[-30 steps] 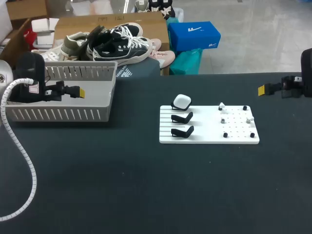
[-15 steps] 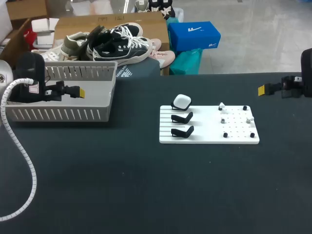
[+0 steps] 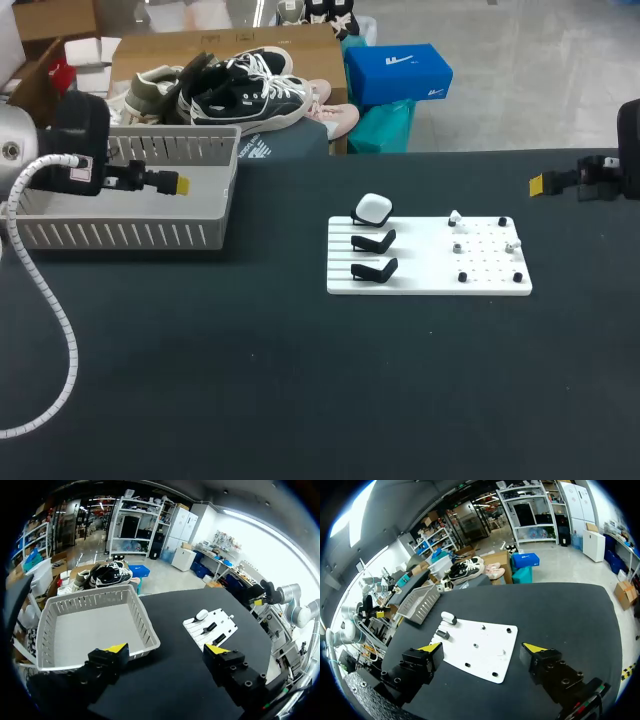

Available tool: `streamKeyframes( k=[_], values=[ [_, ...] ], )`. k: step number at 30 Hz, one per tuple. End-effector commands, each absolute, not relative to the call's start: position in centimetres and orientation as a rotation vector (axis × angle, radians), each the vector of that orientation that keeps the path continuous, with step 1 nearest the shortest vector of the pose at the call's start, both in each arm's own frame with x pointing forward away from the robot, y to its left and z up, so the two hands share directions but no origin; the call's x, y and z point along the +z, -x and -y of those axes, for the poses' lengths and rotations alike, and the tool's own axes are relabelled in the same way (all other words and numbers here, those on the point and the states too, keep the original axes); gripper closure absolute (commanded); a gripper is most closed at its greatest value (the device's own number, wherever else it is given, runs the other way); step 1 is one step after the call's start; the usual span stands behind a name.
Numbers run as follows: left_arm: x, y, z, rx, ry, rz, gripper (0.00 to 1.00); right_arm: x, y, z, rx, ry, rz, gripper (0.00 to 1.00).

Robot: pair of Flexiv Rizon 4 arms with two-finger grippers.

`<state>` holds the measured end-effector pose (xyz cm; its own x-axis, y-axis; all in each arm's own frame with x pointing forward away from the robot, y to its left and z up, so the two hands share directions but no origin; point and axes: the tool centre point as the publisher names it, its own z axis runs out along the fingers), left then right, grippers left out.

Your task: Pick up each earbud case from the left stands, insert the matching earbuds, close the lid, and place the case in the box.

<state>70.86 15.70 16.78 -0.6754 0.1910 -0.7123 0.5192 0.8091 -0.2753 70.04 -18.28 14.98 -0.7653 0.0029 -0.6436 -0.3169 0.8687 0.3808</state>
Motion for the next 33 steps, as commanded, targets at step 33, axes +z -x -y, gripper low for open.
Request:
streamKeyframes(
  k=[33],
  values=[
    [10.4,-78.1,2.0,-0.859,-1.657,-1.653,0.0,14.9,-70.1,18.4,0.635,0.23,-2.373,0.0]
  ],
)
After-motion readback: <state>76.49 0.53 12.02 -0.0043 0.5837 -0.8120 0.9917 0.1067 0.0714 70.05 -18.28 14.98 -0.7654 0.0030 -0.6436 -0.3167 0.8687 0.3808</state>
